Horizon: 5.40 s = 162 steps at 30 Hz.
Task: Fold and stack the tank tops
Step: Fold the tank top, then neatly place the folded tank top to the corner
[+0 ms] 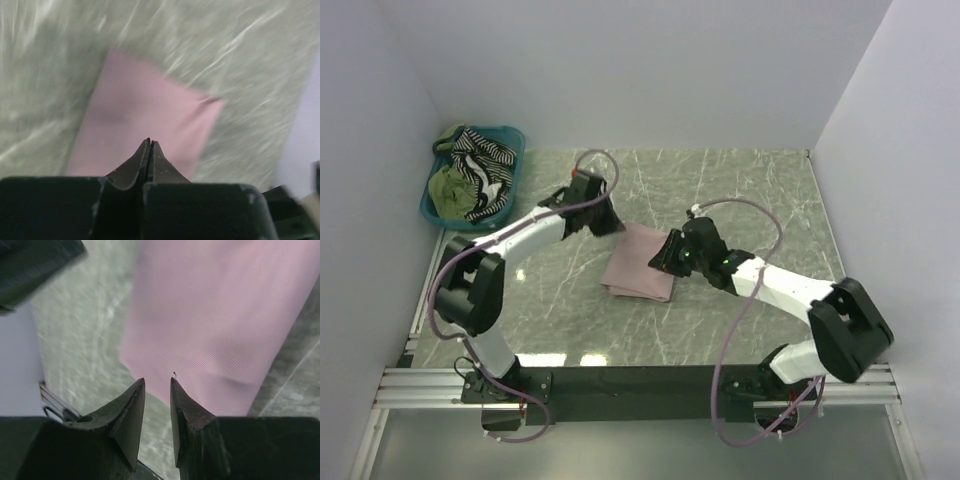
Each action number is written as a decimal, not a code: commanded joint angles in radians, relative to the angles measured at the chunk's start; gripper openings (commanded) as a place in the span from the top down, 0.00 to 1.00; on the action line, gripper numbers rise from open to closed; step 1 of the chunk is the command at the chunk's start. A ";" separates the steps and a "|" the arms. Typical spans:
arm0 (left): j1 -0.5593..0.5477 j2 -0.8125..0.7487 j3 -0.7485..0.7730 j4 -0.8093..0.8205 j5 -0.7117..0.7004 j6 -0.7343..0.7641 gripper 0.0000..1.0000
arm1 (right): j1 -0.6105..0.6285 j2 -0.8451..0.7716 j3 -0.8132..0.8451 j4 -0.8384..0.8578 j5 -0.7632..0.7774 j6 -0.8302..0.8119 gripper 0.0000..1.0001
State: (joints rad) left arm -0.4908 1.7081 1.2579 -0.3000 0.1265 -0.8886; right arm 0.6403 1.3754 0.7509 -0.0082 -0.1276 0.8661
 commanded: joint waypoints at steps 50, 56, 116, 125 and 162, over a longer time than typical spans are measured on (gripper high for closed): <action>0.067 0.025 -0.103 0.015 0.185 0.154 0.45 | -0.337 0.462 0.208 0.117 -0.283 -0.067 0.67; 0.067 -0.004 -0.173 0.039 0.154 0.122 0.45 | -0.335 0.332 0.251 0.036 -0.223 -0.133 0.64; 0.012 -0.047 -0.356 0.104 0.111 0.030 0.47 | -0.040 0.000 -0.164 0.007 0.065 0.044 0.29; -0.008 0.002 -0.344 0.122 0.131 0.022 0.47 | -0.096 0.146 -0.047 0.063 0.066 0.002 0.29; 0.146 -0.272 -0.195 -0.065 0.202 0.117 0.45 | -0.445 0.551 0.591 -0.345 0.123 -0.007 1.00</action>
State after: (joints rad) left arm -0.3489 1.4685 1.0367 -0.3553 0.2863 -0.7971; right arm 0.2405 1.8965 1.2720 -0.3309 -0.0341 0.8146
